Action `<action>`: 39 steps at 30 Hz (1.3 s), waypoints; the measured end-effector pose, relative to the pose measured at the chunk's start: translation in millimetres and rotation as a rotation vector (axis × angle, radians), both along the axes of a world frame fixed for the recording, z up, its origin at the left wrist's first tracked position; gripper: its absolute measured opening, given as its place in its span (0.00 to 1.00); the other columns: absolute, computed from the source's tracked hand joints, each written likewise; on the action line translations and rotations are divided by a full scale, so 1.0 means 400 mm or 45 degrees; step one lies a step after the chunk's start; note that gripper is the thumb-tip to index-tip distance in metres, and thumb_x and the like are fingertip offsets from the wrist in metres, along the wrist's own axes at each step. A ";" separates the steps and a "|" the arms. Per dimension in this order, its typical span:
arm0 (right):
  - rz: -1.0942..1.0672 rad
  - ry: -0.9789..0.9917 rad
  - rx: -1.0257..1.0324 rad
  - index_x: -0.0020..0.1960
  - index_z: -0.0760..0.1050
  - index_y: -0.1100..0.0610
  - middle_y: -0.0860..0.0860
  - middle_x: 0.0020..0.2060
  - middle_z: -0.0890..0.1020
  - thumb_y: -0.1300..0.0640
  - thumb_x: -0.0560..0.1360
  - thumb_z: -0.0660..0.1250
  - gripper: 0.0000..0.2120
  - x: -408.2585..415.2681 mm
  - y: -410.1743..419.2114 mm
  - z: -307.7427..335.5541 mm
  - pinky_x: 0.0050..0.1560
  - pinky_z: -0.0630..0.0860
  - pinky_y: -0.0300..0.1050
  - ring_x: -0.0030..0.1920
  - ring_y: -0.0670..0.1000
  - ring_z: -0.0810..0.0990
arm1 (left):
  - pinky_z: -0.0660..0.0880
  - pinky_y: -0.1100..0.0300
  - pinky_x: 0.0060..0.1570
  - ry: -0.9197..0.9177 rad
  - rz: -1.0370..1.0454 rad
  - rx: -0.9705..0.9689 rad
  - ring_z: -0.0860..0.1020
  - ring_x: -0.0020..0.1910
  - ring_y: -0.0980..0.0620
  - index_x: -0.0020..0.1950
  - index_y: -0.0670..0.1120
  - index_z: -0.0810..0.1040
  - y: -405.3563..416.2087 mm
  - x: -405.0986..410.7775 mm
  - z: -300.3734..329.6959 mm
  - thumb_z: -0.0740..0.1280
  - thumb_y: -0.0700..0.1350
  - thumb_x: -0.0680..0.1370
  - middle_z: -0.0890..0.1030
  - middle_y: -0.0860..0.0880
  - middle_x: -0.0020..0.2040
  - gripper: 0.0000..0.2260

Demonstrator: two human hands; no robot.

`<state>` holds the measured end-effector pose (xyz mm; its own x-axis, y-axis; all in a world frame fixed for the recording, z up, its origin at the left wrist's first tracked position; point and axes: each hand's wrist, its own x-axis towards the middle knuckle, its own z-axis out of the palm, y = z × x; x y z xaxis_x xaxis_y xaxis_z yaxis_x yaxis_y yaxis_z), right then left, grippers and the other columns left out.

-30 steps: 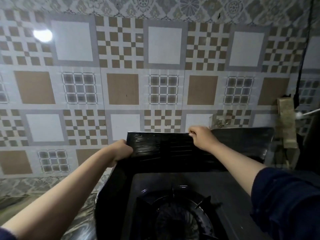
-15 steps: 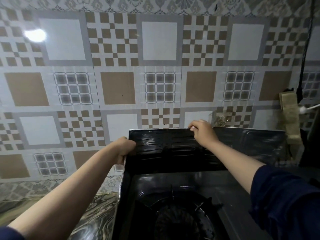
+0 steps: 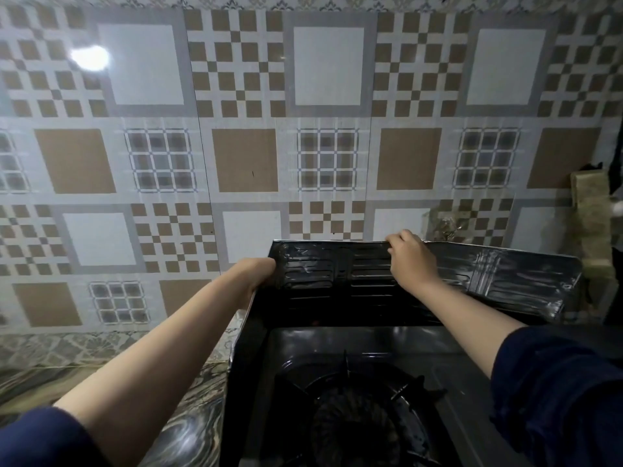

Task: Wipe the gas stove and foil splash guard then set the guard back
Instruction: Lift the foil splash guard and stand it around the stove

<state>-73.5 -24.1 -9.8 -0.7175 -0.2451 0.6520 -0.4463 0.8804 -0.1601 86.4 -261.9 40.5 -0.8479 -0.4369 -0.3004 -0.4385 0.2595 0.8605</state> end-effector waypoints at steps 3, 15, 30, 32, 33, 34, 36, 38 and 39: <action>0.001 -0.006 0.079 0.57 0.74 0.62 0.57 0.57 0.76 0.65 0.75 0.61 0.12 0.017 -0.007 0.001 0.51 0.71 0.49 0.58 0.59 0.74 | 0.74 0.59 0.27 -0.089 -0.057 -0.040 0.77 0.31 0.43 0.44 0.35 0.75 -0.018 0.015 0.008 0.56 0.36 0.76 0.78 0.39 0.35 0.09; 0.413 -0.264 -0.006 0.72 0.62 0.58 0.55 0.71 0.67 0.48 0.78 0.58 0.26 0.212 -0.243 0.045 0.72 0.59 0.58 0.72 0.56 0.63 | 0.67 0.36 0.65 -0.471 -0.338 -0.160 0.74 0.61 0.34 0.51 0.37 0.73 -0.034 0.185 0.024 0.61 0.37 0.77 0.78 0.37 0.53 0.05; 0.605 -1.125 -0.626 0.49 0.76 0.62 0.54 0.45 0.78 0.59 0.70 0.65 0.09 0.343 -0.435 0.098 0.42 0.68 0.43 0.46 0.53 0.75 | 0.65 0.63 0.31 -0.282 -0.368 -0.324 0.69 0.25 0.53 0.32 0.41 0.69 -0.010 0.216 0.017 0.61 0.32 0.77 0.71 0.49 0.22 0.14; 0.591 -1.127 -0.581 0.51 0.76 0.64 0.55 0.45 0.77 0.59 0.70 0.65 0.12 0.344 -0.443 0.106 0.42 0.68 0.43 0.45 0.53 0.74 | 0.64 0.64 0.30 -0.284 -0.354 -0.360 0.67 0.22 0.55 0.31 0.42 0.66 -0.011 0.214 0.016 0.60 0.33 0.78 0.69 0.49 0.21 0.16; 0.592 -1.126 -0.563 0.53 0.76 0.64 0.55 0.47 0.78 0.58 0.71 0.65 0.14 0.343 -0.447 0.109 0.43 0.70 0.43 0.46 0.53 0.75 | 0.64 0.64 0.27 -0.269 -0.333 -0.360 0.65 0.19 0.56 0.30 0.42 0.64 -0.015 0.213 0.015 0.60 0.33 0.79 0.67 0.50 0.20 0.17; 0.599 -1.122 -0.550 0.55 0.76 0.64 0.55 0.50 0.79 0.58 0.71 0.66 0.15 0.343 -0.451 0.111 0.46 0.71 0.44 0.49 0.54 0.76 | 0.64 0.65 0.24 -0.258 -0.314 -0.342 0.64 0.19 0.55 0.30 0.42 0.64 -0.017 0.217 0.017 0.60 0.33 0.79 0.65 0.50 0.19 0.18; 0.616 -1.126 -0.522 0.59 0.74 0.63 0.56 0.57 0.78 0.55 0.73 0.66 0.18 0.346 -0.459 0.113 0.52 0.72 0.45 0.56 0.56 0.76 | 0.64 0.64 0.27 -0.258 -0.282 -0.281 0.66 0.26 0.52 0.32 0.42 0.66 -0.026 0.220 0.012 0.59 0.33 0.79 0.66 0.48 0.25 0.15; 0.611 -1.139 -0.478 0.65 0.70 0.62 0.56 0.62 0.75 0.50 0.75 0.65 0.24 0.354 -0.461 0.116 0.56 0.70 0.44 0.62 0.56 0.73 | 0.66 0.61 0.37 -0.270 -0.251 -0.203 0.68 0.37 0.49 0.38 0.41 0.70 -0.030 0.221 0.006 0.60 0.34 0.79 0.68 0.45 0.33 0.09; 0.610 -1.135 -0.464 0.68 0.67 0.62 0.56 0.65 0.73 0.48 0.75 0.64 0.26 0.356 -0.461 0.116 0.58 0.69 0.44 0.65 0.57 0.72 | 0.67 0.60 0.40 -0.272 -0.245 -0.158 0.69 0.40 0.48 0.41 0.41 0.71 -0.032 0.220 0.005 0.60 0.35 0.78 0.69 0.45 0.36 0.07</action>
<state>69.0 -208.5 36.5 -0.8514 -0.5235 0.0321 -0.3249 0.4783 -0.8159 174.5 -274.6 42.3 -0.8419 -0.3192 -0.4351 -0.5388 0.4527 0.7105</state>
